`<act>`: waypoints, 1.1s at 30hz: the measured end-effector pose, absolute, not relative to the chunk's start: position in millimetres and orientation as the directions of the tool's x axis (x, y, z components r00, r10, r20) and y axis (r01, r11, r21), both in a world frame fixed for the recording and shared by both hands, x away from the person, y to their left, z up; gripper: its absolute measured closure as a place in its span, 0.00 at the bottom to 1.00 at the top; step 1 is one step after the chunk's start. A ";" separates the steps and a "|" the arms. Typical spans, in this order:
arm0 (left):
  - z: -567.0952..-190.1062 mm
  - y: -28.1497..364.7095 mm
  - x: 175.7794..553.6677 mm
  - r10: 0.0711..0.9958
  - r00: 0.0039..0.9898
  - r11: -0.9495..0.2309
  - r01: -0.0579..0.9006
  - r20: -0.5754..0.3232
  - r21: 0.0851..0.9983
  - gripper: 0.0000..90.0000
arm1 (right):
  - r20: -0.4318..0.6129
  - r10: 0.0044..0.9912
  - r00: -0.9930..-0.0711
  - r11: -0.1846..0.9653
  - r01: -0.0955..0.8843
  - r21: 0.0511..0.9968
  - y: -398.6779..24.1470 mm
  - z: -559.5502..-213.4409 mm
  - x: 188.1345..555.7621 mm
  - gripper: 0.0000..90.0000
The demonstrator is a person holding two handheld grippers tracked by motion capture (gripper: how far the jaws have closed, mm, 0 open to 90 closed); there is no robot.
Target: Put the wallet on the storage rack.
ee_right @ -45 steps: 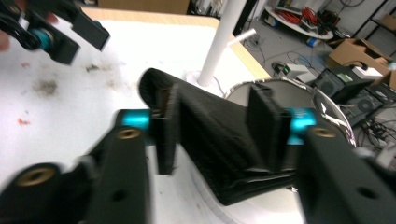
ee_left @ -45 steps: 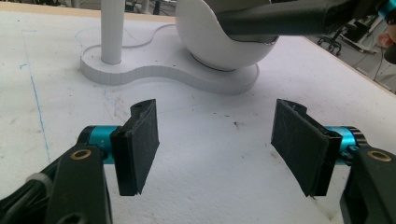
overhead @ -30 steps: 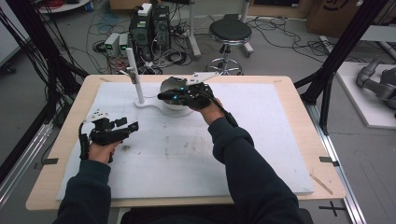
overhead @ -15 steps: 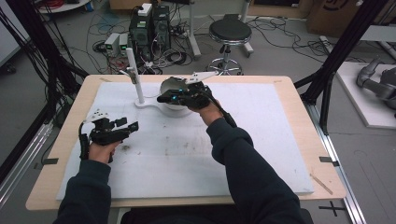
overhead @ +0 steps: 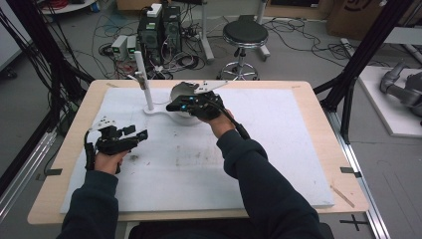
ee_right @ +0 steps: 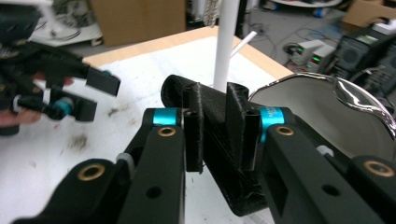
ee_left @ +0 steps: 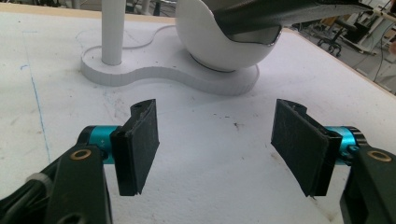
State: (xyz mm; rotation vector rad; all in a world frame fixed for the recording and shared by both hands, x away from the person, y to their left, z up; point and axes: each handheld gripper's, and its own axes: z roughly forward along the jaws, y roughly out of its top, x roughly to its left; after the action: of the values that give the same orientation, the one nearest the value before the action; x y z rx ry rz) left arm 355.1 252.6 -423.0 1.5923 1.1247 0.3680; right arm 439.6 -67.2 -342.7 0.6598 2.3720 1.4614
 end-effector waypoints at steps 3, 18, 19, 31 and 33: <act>-423.3 252.6 355.4 0.807 0.503 0.046 0.469 -0.309 0.882 0.35 | 0.042 0.516 -0.855 0.372 0.269 0.888 -62.1 -345.8 436.8 0.89; -423.2 253.2 355.4 0.806 0.503 0.052 0.465 -0.312 0.884 0.35 | 0.070 0.505 -0.861 0.344 0.275 0.898 -67.2 -347.7 436.6 0.89; -423.2 253.3 355.4 0.807 0.503 0.050 0.465 -0.310 0.884 0.35 | 0.064 0.506 -0.860 0.349 0.272 0.897 -67.1 -348.0 436.3 0.87; -422.3 252.3 354.7 0.802 0.518 0.044 0.444 -0.297 0.895 0.34 | 0.014 0.577 -0.817 0.318 0.241 0.917 -110.7 -331.5 433.6 0.46; -421.5 251.3 354.1 0.801 0.525 0.041 0.431 -0.287 0.901 0.31 | -0.021 0.602 -0.798 0.345 0.235 0.909 -129.1 -328.8 430.8 0.41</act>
State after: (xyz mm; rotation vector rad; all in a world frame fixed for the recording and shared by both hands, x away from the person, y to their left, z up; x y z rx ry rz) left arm 354.1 251.3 -421.5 1.5867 1.0816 0.3923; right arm 430.8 -129.1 -328.8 0.7393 2.2608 1.4387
